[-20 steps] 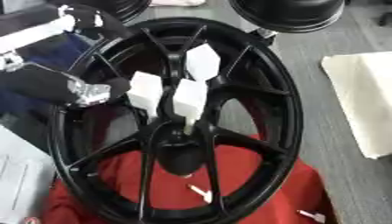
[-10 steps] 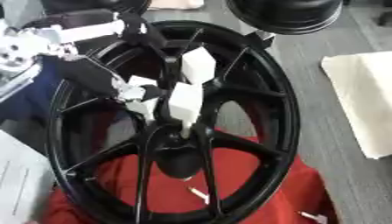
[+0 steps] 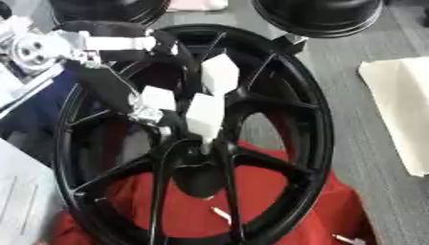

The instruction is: Pull the pin out of the wheel hub.

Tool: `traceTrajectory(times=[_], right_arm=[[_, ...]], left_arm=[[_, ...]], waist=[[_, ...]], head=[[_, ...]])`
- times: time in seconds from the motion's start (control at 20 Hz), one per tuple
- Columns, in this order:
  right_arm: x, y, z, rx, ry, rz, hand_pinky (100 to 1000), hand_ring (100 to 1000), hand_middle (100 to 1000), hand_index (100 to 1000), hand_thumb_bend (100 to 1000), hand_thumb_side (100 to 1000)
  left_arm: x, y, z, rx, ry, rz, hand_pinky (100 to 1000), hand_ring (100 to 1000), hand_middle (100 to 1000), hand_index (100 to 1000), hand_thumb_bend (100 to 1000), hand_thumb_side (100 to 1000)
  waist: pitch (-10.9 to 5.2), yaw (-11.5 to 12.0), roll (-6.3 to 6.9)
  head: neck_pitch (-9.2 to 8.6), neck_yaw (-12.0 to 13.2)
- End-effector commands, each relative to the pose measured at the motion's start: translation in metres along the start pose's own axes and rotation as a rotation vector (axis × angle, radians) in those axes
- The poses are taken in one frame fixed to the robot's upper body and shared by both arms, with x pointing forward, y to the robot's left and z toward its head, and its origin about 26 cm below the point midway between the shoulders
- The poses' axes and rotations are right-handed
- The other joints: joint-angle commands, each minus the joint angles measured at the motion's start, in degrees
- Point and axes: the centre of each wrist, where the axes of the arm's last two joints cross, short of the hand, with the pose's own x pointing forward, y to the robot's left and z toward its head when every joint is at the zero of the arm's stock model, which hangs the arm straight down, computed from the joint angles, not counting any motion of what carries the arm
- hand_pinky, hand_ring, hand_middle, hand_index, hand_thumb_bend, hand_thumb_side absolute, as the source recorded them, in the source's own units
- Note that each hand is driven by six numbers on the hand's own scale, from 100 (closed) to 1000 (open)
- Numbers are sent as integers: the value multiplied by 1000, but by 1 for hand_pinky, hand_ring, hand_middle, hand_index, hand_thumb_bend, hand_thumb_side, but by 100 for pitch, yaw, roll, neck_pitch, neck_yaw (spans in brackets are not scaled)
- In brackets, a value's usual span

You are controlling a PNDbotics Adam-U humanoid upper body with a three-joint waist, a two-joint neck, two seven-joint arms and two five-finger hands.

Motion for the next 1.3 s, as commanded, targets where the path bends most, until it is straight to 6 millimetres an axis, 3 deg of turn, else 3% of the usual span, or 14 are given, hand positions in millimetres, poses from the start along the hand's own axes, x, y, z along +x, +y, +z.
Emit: traceTrajectory(times=[0.05, 0.6, 0.95, 1.3], right_arm=[[7, -5, -4, 3, -23, 15, 755, 822, 636, 681, 100, 660], [5, -6, -3, -3, -19, 17, 755, 821, 635, 681, 100, 661], [5, -6, -3, -3, -18, 11, 755, 821, 635, 681, 100, 654], [4, -6, -3, -6, -15, 6, 756, 821, 635, 681, 100, 664]], left_arm=[[1, 17, 10, -11, 7, -38, 929, 913, 844, 868, 468, 395], [-13, 28, 30, -144, 63, -34, 923, 908, 841, 868, 462, 375], [-21, 24, 31, -158, 93, -34, 921, 906, 842, 880, 482, 332], [-22, 23, 29, -154, 100, -37, 916, 901, 837, 893, 506, 356]], waist=[[-95, 4, -13], [-91, 45, 2], [-72, 22, -7], [-37, 4, -42]], head=[[-55, 34], [-59, 43], [-104, 90], [-119, 113]])
